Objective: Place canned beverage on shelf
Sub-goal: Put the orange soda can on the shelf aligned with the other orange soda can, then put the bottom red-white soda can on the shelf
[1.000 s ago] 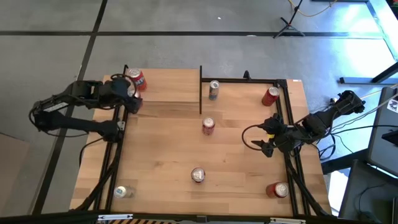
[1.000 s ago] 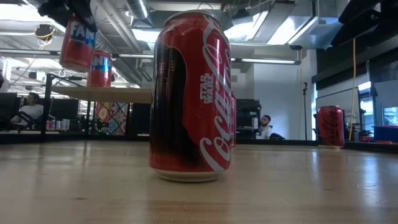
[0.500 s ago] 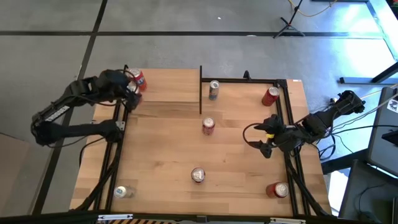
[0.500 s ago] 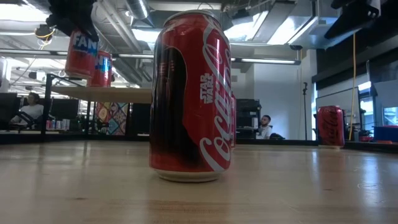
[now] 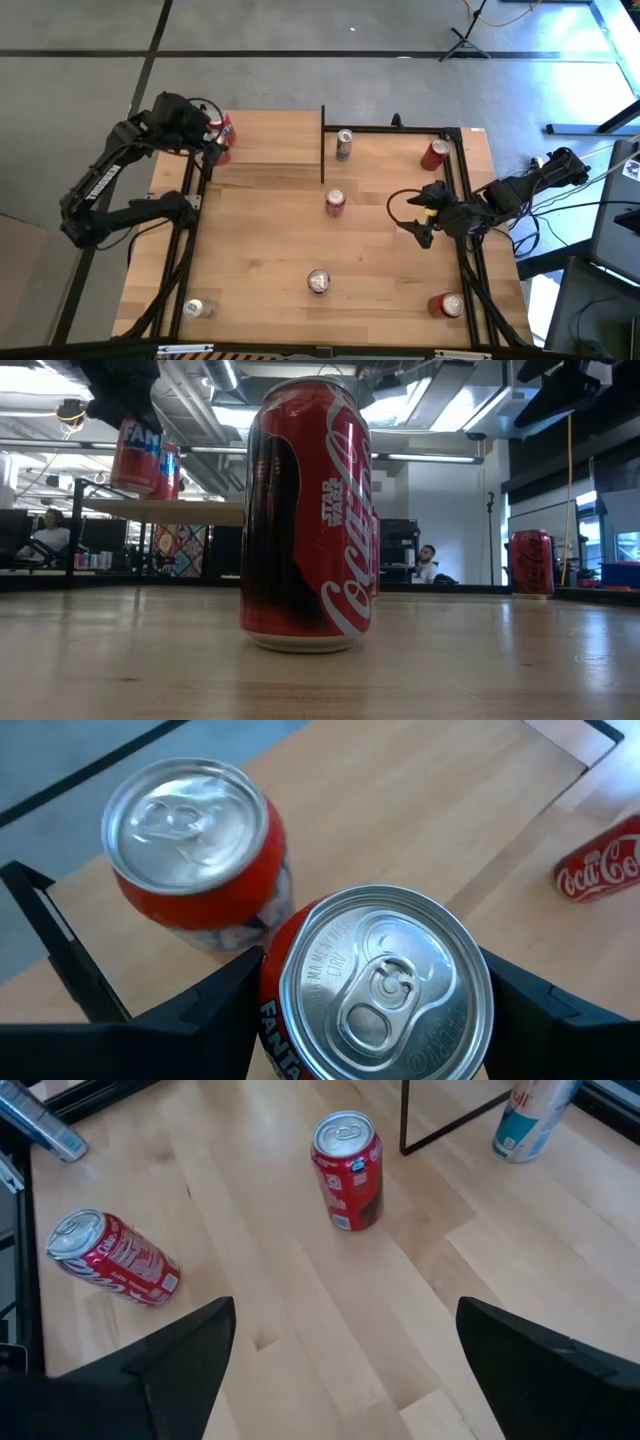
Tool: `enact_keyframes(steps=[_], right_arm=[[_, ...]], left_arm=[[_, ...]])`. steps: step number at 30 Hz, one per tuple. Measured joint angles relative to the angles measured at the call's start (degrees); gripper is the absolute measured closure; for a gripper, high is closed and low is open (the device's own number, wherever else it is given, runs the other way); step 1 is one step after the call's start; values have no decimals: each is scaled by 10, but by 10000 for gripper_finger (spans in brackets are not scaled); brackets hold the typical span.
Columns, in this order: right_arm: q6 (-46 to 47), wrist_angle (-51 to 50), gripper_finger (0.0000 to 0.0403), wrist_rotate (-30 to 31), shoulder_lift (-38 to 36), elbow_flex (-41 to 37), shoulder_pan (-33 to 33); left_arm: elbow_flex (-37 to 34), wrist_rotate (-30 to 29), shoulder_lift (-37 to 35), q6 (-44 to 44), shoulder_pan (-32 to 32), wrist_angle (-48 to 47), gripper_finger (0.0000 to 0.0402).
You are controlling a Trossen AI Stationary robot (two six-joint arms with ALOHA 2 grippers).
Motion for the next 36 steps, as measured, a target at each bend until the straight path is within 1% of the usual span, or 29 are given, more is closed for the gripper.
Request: enact_keyframes(steps=[3, 6, 12, 15, 18, 20, 24, 27, 30, 33, 36], right_arm=[[-3, 0, 36, -1, 0, 0, 0], [-3, 0, 36, -11, 0, 0, 0], [7, 0, 36, -16, 0, 0, 1], [8, 0, 36, -16, 0, 0, 1], [8, 0, 36, -16, 0, 0, 1], [8, 0, 36, -16, 0, 0, 1], [8, 0, 36, -16, 0, 0, 1], [8, 0, 36, -16, 0, 0, 1], [8, 0, 36, -16, 0, 0, 1], [8, 0, 36, -16, 0, 0, 1], [8, 0, 36, -16, 0, 0, 1]], left_arm=[[0, 37, 17, 28, 34, 5, 137], [0, 58, 27, 50, 60, -5, 137], [0, 61, 34, 92, 102, 0, 137], [0, 65, 35, 105, 111, 0, 137], [0, 54, 35, 110, 111, 0, 137], [0, 48, 35, 110, 111, 0, 121], [0, 48, 35, 111, 111, 4, 58], [0, 49, 35, 110, 111, 7, 27], [0, 52, 34, 109, 111, 9, 15], [1, 53, 32, 103, 111, 11, 13], [17, 60, 31, 94, 111, 11, 12]])
